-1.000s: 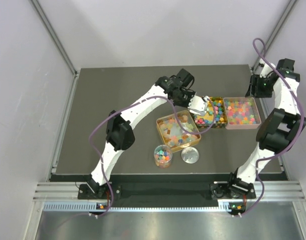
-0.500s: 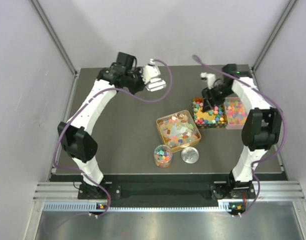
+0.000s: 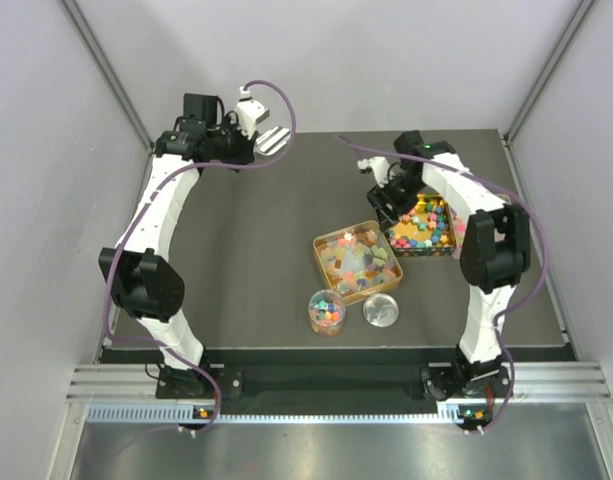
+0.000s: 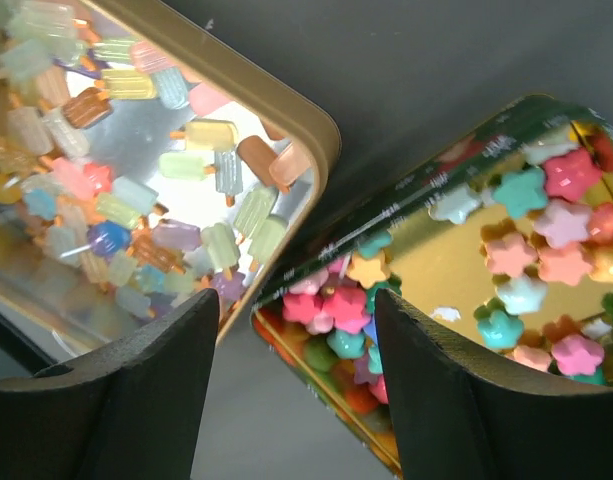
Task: Pack the candies
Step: Move the storage box to the center of the board.
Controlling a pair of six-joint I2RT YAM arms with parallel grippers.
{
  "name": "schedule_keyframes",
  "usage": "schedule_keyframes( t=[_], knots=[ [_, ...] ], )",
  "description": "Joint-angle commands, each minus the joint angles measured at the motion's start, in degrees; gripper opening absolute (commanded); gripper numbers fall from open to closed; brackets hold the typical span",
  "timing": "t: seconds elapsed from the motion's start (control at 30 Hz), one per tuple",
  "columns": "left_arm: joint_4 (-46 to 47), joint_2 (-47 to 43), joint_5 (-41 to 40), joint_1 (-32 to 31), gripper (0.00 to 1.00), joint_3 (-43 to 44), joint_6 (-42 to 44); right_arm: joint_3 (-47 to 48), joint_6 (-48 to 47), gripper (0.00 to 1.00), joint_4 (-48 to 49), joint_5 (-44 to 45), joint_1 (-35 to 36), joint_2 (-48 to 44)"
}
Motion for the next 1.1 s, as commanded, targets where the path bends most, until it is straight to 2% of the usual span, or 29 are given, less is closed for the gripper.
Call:
schedule_keyframes(
  t=[0.0, 0.27, 0.4, 0.5, 0.63, 0.7, 0.73, 0.83, 0.87, 0.9, 0.97, 1.07],
  knots=[
    [3.34, -2.47, 4.35, 0.69, 0.0, 3.21, -2.8, 1.33, 2.94, 0.64, 3.31, 9.08, 3.49, 3.41],
    [3.77, -0.97, 5.23, 0.95, 0.0, 4.79, -4.12, 2.64, 5.23, 0.67, 4.54, 13.99, 4.64, 6.32],
    [3.78, -0.27, 4.96, 0.95, 0.0, 5.4, -4.12, 2.38, 6.28, 0.66, 4.89, 13.83, 4.64, 7.2],
    [3.86, 0.26, 5.05, 0.86, 0.0, 6.11, -4.21, 2.73, 7.34, 0.5, 5.85, 13.83, 5.17, 8.16],
    [3.95, 1.05, 5.23, 0.95, 0.0, 6.28, -4.47, 5.98, 8.65, 0.49, 6.38, 12.77, 6.75, 9.13],
    [3.95, 1.14, 5.23, 0.95, 0.0, 6.2, -4.47, 8.0, 9.18, 0.44, 7.17, 13.91, 8.06, 9.84],
    [3.95, 1.22, 5.31, 0.95, 0.0, 6.11, -4.47, 8.53, 9.71, 0.39, 7.52, 14.87, 8.42, 10.1],
    [3.78, 1.14, 5.23, 0.95, 0.0, 5.93, -4.38, 10.11, 9.98, 0.33, 8.93, 20.4, 9.56, 11.77],
    [3.78, 1.22, 5.31, 0.95, 0.0, 5.93, -4.3, 10.38, 9.8, 0.29, 9.28, 23.72, 9.74, 12.64],
    [3.78, 1.31, 5.23, 0.95, 0.0, 5.93, -4.3, 10.47, 9.8, 0.14, 9.55, 24.71, 9.91, 12.91],
    [3.86, 1.4, 5.58, 0.86, 0.0, 6.02, -4.47, 9.42, 10.5, 0.01, 9.99, 27.0, 10.0, 12.66],
    [3.95, 1.75, 6.02, 0.86, 0.0, 6.63, -4.39, 6.35, 12.7, 0.0, 10.69, 29.81, 10.09, 10.03]
  ],
)
